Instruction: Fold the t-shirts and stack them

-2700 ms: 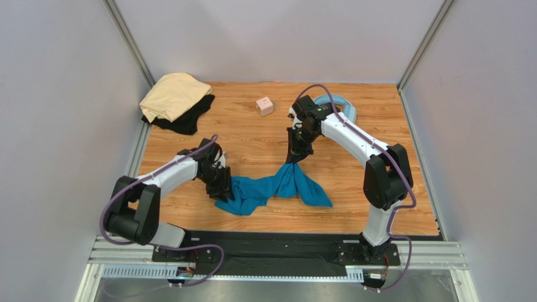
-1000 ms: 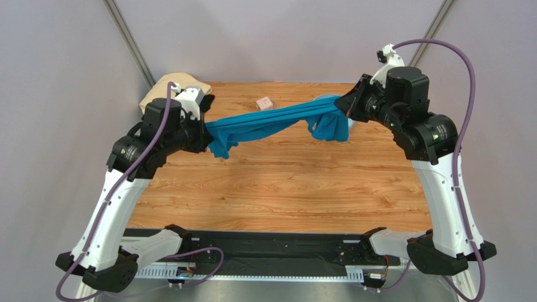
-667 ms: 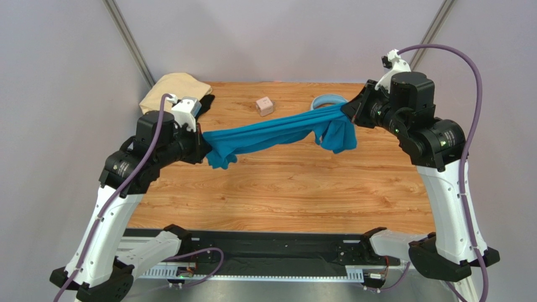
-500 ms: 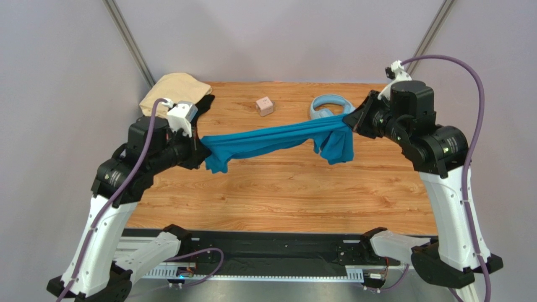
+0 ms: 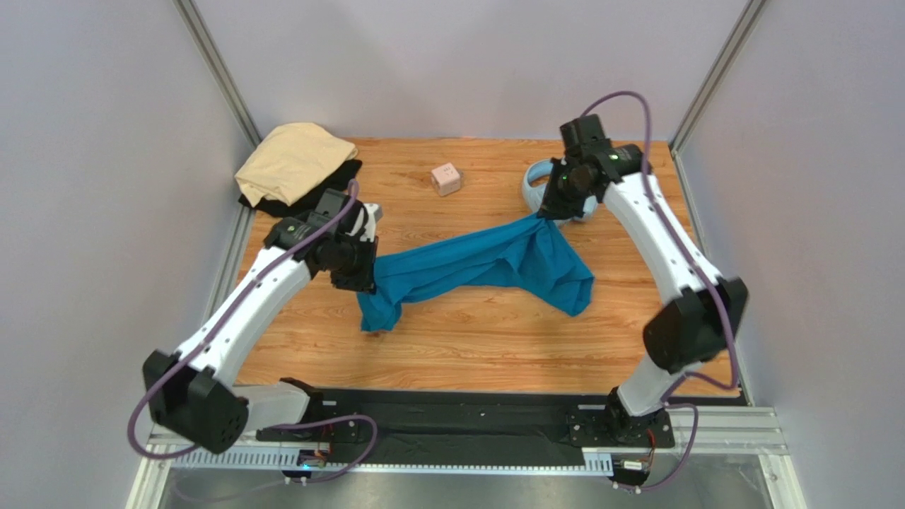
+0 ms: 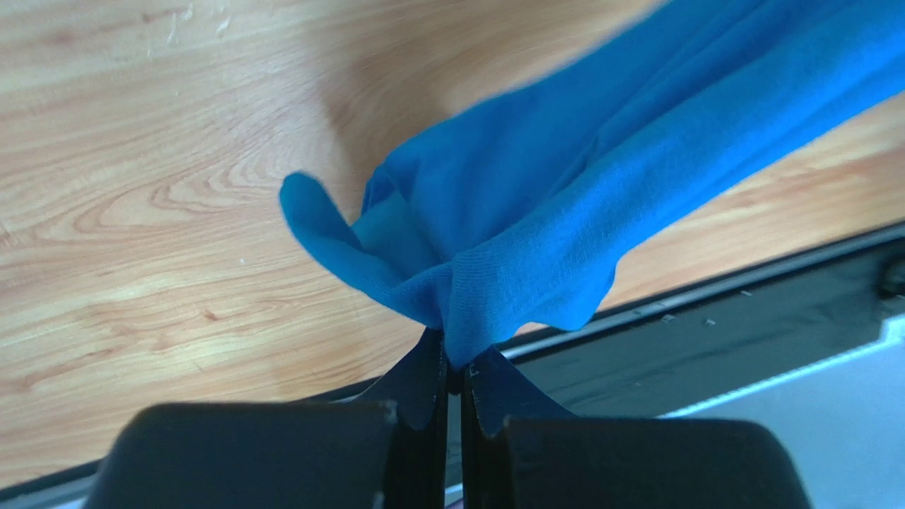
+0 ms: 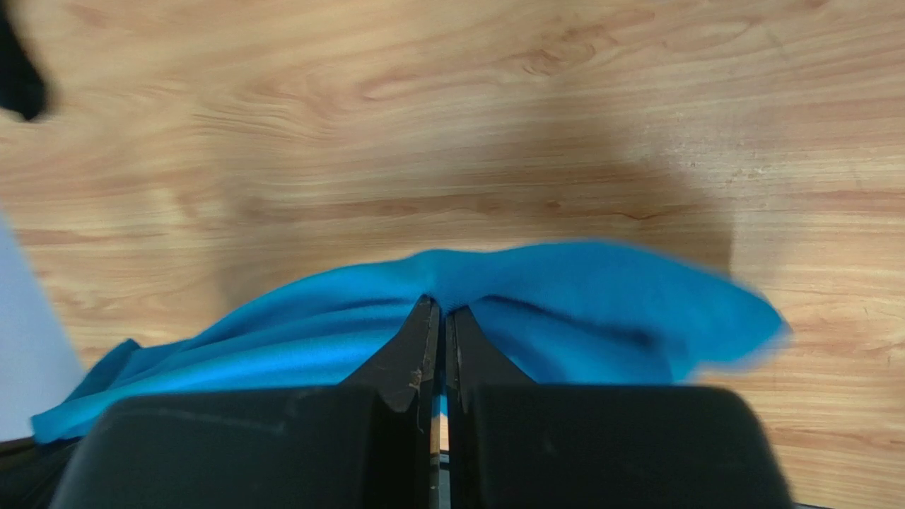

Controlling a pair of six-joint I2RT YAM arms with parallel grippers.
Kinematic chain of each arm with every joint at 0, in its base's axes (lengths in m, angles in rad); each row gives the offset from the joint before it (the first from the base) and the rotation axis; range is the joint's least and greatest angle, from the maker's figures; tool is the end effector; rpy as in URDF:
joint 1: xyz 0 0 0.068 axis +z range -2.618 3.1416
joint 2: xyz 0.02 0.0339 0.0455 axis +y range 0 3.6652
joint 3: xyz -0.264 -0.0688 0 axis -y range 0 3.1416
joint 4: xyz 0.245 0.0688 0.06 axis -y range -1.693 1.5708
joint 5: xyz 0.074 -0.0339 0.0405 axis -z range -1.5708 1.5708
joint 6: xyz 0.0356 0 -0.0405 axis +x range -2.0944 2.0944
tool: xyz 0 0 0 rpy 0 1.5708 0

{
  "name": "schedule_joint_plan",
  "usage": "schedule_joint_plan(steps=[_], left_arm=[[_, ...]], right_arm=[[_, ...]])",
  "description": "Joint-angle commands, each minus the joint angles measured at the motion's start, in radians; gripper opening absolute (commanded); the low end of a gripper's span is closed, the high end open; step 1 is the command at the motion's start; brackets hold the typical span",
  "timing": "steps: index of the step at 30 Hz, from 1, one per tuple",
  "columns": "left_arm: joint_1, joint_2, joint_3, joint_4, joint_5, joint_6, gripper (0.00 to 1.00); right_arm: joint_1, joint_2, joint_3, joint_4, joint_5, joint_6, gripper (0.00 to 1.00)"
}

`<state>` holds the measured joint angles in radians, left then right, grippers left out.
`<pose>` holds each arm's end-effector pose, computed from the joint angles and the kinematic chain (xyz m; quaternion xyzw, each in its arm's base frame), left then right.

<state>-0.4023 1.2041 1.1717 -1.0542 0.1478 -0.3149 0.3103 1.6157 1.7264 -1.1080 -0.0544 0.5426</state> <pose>0.2031 -0.0921 0.3153 0.0600 0.9665 -0.1510 0.1987 0.3119 0.1020 0.3719 0.1035 0.9532 0.1407 0.2466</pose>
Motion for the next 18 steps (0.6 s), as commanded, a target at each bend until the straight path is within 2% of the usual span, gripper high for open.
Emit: schedule_joint_plan(steps=[1, 5, 8, 10, 12, 18], left_arm=[[0.017, 0.086, -0.009, 0.04, -0.094, -0.023, 0.0], [0.033, 0.274, 0.049, 0.033, -0.136, 0.011, 0.0], [0.034, 0.382, 0.107, -0.01, -0.146, 0.02, 0.0], [0.034, 0.397, 0.115, 0.012, -0.171, 0.02, 0.0], [0.033, 0.391, 0.121, 0.029, -0.182, 0.011, 0.0], [0.034, 0.358, 0.137, 0.023, -0.235, 0.005, 0.0]], right_arm=[[-0.022, 0.108, 0.012, 0.031, -0.045, -0.065, 0.0], [-0.051, 0.205, 0.009, 0.065, -0.082, -0.081, 0.0], [-0.068, 0.282, 0.035, 0.063, -0.096, -0.079, 0.05], [-0.073, 0.303, 0.038, 0.074, -0.099, -0.078, 0.06], [-0.073, 0.294, 0.032, 0.108, -0.107, -0.084, 0.0], [-0.085, 0.216, -0.005, 0.134, -0.093, -0.124, 0.0]])
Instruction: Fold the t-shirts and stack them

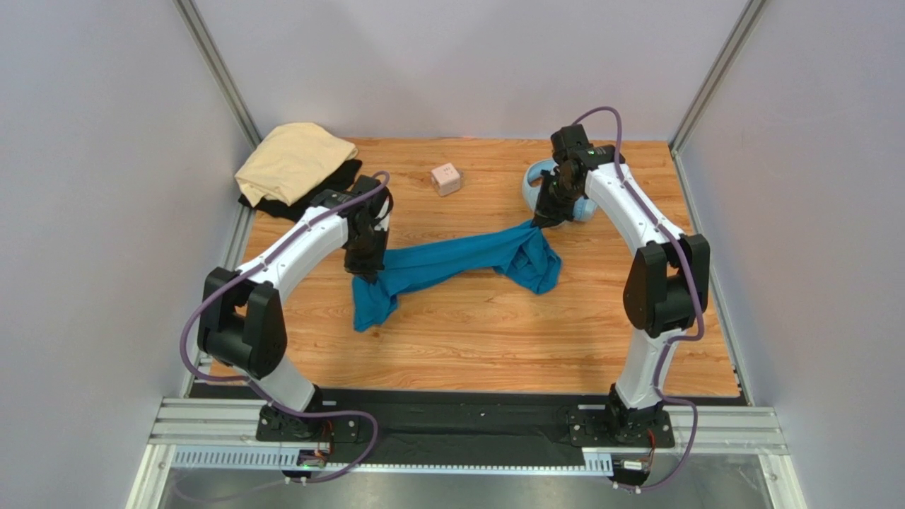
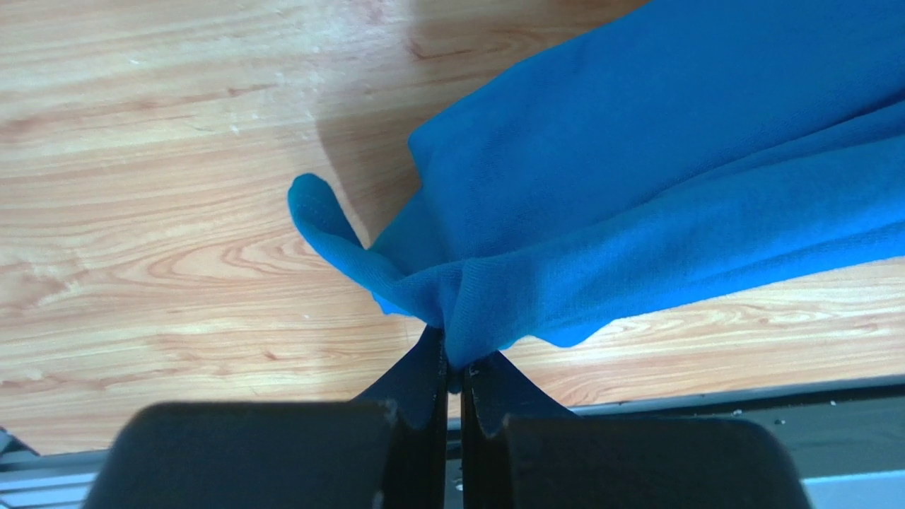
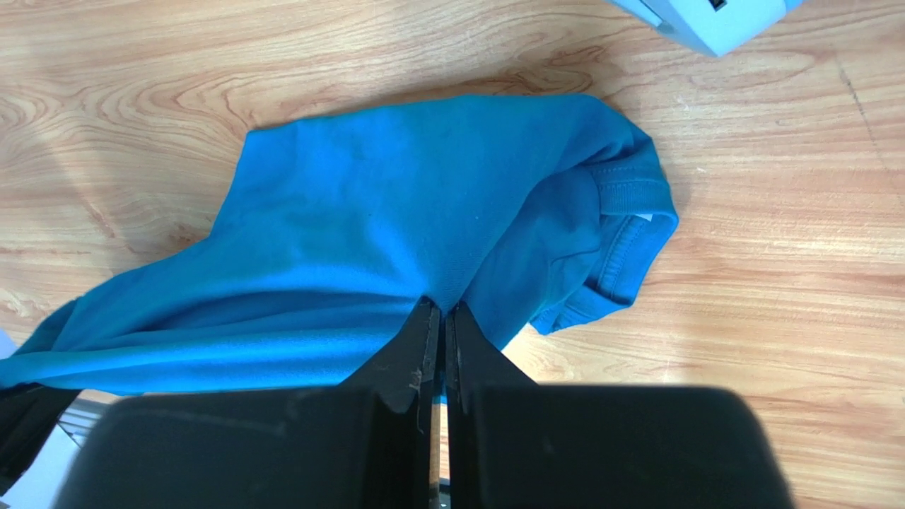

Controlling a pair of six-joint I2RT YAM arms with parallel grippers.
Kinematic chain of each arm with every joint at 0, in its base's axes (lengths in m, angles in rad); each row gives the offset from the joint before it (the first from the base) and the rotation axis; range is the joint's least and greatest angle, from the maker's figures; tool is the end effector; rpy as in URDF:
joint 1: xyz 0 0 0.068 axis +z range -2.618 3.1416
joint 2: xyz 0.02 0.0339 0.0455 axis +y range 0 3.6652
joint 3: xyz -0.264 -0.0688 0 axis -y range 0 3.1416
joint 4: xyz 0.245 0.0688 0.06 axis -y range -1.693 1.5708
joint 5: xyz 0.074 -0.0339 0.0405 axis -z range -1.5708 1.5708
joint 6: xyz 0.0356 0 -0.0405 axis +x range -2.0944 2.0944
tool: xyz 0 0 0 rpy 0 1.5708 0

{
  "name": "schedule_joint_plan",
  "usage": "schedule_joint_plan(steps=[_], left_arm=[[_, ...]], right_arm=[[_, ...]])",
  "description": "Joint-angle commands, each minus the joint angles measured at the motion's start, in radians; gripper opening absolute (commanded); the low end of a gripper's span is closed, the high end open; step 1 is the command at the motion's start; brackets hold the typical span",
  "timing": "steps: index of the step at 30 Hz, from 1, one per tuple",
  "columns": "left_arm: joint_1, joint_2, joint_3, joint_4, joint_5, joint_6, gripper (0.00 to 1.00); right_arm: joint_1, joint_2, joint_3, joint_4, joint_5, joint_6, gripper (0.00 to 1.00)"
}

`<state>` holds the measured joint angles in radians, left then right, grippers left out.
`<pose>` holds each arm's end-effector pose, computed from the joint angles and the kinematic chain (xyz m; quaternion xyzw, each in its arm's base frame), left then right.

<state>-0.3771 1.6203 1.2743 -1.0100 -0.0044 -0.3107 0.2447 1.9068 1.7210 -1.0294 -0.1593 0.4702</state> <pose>0.2857 -0.1130 0.2435 0.0328 0.9937 -0.0341 0.1017 0.3837 0.1016 0.2741 0.0964 0.9765 0.1350 0.1378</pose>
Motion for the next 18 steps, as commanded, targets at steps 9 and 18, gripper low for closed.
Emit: schedule_joint_plan(steps=[9, 18], left_arm=[[0.026, -0.002, 0.082, 0.079, -0.128, 0.018, 0.0], [0.026, -0.017, 0.112, 0.1, -0.088, 0.024, 0.0]], right_arm=[[-0.048, 0.058, 0.129, 0.08, -0.063, -0.045, 0.07], [-0.025, -0.049, 0.024, 0.247, -0.195, -0.002, 0.0]])
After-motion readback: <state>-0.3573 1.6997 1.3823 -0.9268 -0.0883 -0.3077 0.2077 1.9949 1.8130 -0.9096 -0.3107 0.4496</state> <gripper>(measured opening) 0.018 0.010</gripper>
